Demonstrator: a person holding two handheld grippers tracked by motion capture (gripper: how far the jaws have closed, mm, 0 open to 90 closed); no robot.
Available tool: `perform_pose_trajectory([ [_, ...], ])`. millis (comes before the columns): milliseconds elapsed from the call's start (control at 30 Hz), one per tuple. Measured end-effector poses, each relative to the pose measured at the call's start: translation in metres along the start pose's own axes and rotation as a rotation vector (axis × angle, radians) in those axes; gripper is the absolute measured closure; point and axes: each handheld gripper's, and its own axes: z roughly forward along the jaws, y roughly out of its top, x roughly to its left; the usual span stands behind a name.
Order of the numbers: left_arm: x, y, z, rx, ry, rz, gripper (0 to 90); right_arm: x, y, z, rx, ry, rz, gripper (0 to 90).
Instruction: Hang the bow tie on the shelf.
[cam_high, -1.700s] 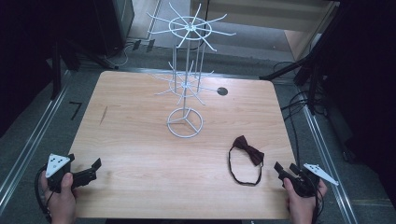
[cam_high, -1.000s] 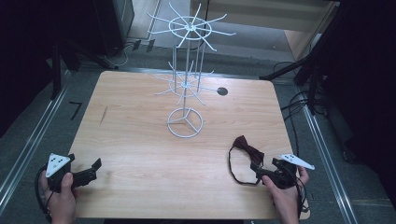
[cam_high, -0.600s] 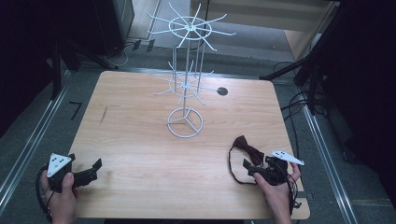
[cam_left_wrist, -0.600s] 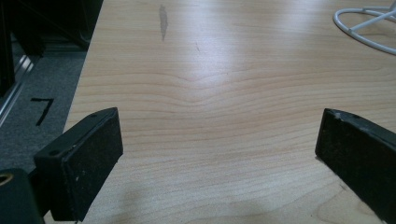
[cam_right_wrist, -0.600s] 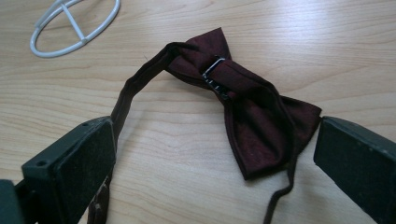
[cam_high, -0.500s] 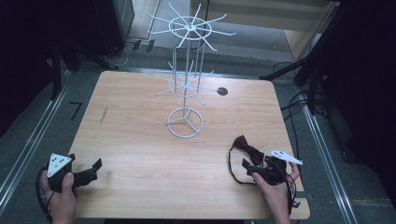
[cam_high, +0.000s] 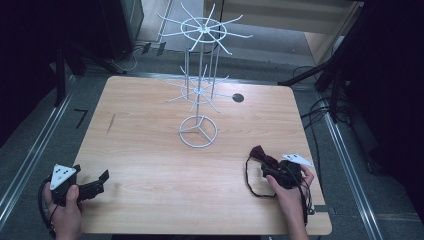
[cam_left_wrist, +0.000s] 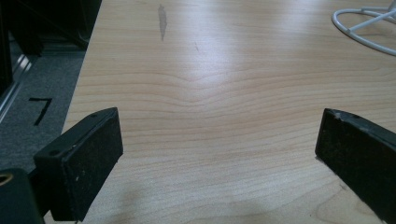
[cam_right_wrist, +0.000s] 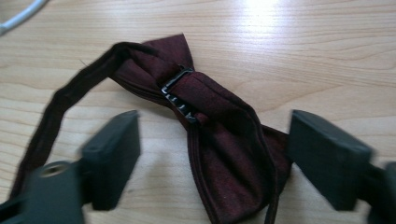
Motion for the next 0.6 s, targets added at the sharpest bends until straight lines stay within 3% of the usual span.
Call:
perform_pose_trajectory([
  [67,0.0000,0.0000,0.0001,0.000,-0.001,-0.001,1.4,0.0002,-0.0004,-0.0002,-0.001,-0.003,-0.006,30.8],
  [100,0.0001,0.0000,0.0001,0.000,-0.002,-0.001,1.4,-0.0008,-0.0012,-0.0018,-0.012,-0.009,-0.011,46.3],
  [167,0.0001,0.0000,0.0001,-0.001,-0.001,-0.002,1.4,-0.0025,-0.0026,-0.0030,-0.015,-0.003,0.002,57.5],
  [400,0.0001,0.0000,0.0005,-0.002,0.000,-0.002,1.4,0.0006,-0.0046,-0.0039,-0.007,0.015,-0.034,73.4],
  [600,0.0002,0.0000,0.0004,-0.001,-0.001,-0.002,1.4,0.0038,-0.0055,-0.0046,0.001,0.017,-0.065,80.2],
])
